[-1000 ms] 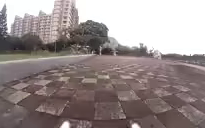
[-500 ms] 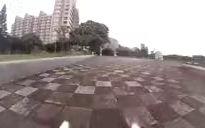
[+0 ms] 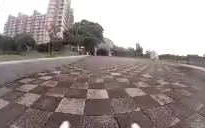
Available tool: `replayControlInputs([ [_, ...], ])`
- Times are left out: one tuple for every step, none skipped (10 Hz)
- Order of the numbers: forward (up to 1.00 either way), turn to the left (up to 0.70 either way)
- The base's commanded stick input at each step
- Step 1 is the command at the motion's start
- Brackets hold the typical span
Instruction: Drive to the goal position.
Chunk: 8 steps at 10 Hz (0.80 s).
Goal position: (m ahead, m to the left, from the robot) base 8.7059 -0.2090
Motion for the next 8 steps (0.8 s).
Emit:
replayControlInputs([
  [1.00,0.00],
  [1.00,0.00],
  [1.00,0.00],
  [1.00,0.00],
  [1.00,0.00],
  [1.00,0.00],
  [1.00,0.00],
  [1.00,0.00],
])
